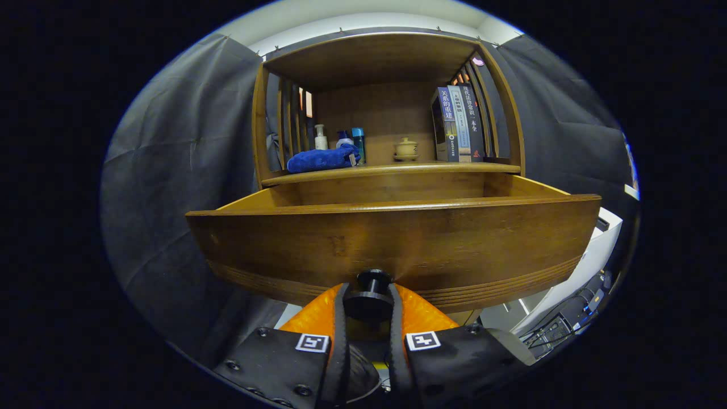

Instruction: Pull open the drawer, take out the items inside it, and place them on the countertop above the cabinet.

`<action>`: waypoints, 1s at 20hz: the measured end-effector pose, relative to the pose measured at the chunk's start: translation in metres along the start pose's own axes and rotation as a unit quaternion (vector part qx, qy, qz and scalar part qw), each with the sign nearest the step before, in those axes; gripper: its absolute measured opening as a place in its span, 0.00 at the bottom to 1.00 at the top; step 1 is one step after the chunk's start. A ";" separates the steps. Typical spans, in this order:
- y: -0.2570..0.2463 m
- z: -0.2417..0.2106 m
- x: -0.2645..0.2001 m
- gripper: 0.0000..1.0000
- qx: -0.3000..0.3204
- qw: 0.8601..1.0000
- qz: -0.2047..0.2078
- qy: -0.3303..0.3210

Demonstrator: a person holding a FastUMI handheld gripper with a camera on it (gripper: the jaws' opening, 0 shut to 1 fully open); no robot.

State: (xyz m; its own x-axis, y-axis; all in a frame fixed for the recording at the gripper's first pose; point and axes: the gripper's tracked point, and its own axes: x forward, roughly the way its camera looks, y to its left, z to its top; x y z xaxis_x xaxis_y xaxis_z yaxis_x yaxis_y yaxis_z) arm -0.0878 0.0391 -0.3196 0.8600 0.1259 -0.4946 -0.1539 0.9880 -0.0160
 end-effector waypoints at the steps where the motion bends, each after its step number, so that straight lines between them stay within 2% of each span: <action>1: 0.000 -0.001 -0.001 0.36 0.003 1.000 0.000 0.000; 10: 0.000 -0.002 0.001 0.52 0.000 1.000 -0.004 -0.011; 16: 0.001 0.005 -0.005 0.94 0.000 1.000 -0.006 -0.024; 20: 0.006 0.039 -0.017 0.95 -0.009 0.997 0.002 -0.080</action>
State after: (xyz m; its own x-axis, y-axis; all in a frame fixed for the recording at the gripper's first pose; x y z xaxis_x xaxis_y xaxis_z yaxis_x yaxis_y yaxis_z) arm -0.0840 0.0469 -0.2772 0.9258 0.1435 -0.3498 -0.1643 0.9860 -0.0301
